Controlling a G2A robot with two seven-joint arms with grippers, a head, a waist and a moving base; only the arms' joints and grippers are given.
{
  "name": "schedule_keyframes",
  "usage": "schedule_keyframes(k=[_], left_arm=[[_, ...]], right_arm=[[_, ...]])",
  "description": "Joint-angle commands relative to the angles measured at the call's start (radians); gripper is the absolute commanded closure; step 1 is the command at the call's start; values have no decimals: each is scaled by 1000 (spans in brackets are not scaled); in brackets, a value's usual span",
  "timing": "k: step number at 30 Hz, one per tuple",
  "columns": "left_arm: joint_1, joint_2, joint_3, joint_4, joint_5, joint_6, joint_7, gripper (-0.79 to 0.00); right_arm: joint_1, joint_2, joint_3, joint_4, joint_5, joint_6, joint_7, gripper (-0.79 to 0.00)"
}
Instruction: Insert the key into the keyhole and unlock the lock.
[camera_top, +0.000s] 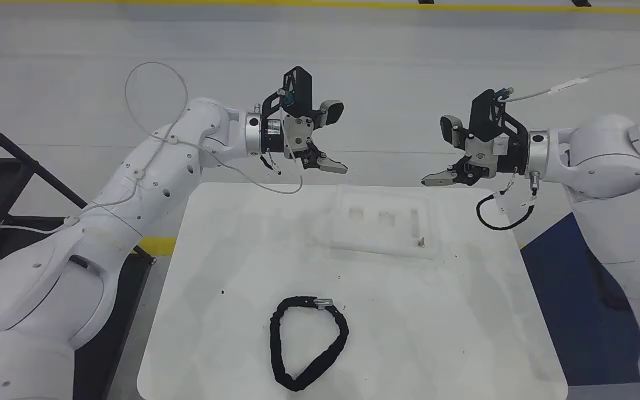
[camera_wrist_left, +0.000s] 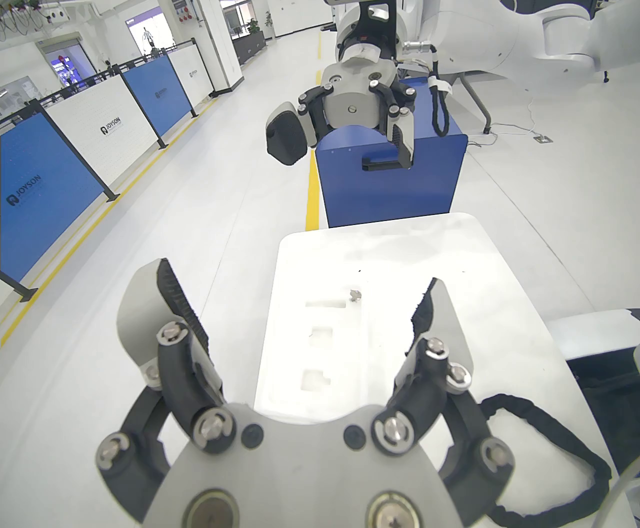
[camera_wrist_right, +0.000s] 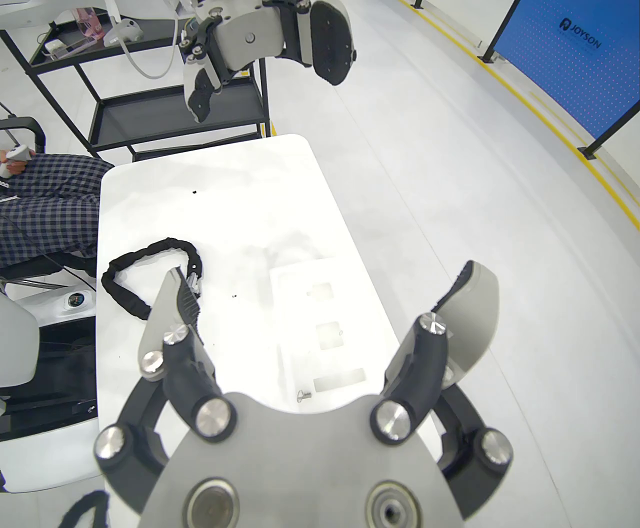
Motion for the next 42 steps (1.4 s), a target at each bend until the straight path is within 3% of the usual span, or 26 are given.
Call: schedule_keyframes(k=[1,16,21,33,42], left_arm=[[0,0,0,0,0,0,0,-784],[0,0,0,0,0,0,0,-785],[0,0,0,0,0,0,0,-785],[0,0,0,0,0,0,0,-785],[0,0,0,0,0,0,0,-785]], right_arm=[[0,0,0,0,0,0,0,-784],[-23,1,-3,-1,-21,30,-18,-785],[-63,4,-20,30,-54,143,13,-785],[-111,7,-77,74,0,557,292,-785],[-143,-23,-150,148,31,716,260,-785]])
